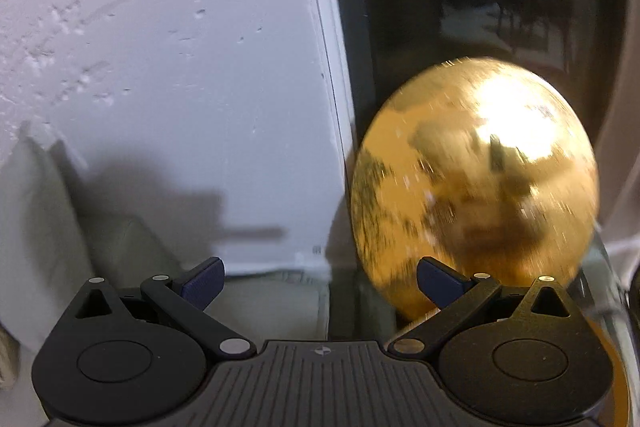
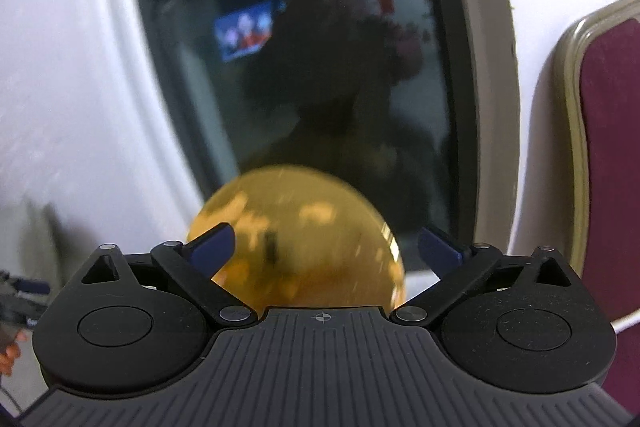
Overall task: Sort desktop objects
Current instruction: 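Reach the right tool to the upright gold lid and grasp its rim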
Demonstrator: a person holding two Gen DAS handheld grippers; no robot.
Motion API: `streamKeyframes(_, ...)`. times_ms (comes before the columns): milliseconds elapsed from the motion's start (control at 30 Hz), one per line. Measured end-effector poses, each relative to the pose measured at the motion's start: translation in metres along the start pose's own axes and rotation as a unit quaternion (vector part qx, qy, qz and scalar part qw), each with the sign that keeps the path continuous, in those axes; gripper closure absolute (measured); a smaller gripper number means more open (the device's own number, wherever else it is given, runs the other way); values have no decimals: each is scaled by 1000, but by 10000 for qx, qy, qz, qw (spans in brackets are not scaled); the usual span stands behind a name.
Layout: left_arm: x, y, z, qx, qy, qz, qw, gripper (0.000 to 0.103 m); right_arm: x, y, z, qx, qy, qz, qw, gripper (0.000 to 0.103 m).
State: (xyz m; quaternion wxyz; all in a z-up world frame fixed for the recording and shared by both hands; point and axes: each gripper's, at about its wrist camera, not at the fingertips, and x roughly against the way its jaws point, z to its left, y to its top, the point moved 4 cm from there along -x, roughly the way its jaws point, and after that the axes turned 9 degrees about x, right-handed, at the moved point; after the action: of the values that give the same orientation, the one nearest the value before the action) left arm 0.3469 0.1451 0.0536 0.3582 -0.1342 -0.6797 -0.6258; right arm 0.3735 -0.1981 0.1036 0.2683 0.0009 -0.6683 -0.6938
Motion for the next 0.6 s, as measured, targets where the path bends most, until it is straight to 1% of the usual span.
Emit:
streamKeyframes(100, -45, 4, -1, 279, -162, 9, 9995, 1, -38, 4, -13, -156, -123, -209, 9996, 1)
streamKeyframes(200, -89, -3, -1, 613, -380, 89, 9974, 1, -79, -6, -23, -259, -153, -248, 9992, 0)
streamKeyframes(333, -130, -18, 1, 1070, -836, 114, 9907, 1, -129, -34, -30, -149, -161, 61, 9997, 1)
streamKeyframes(400, -146, -24, 2, 1219, -1017, 98, 9873, 1, -150, -50, -32, 82, -179, 248, 9995, 1)
streamKeyframes(533, -171, -32, 5, 1593, -1153, -26, 9805, 1, -180, -71, -37, 244, -109, 375, 9989, 1)
streamKeyframes(600, -180, -36, 5, 1691, -1296, -79, 9770, 1, -188, -79, -38, 234, -61, 412, 9989, 1)
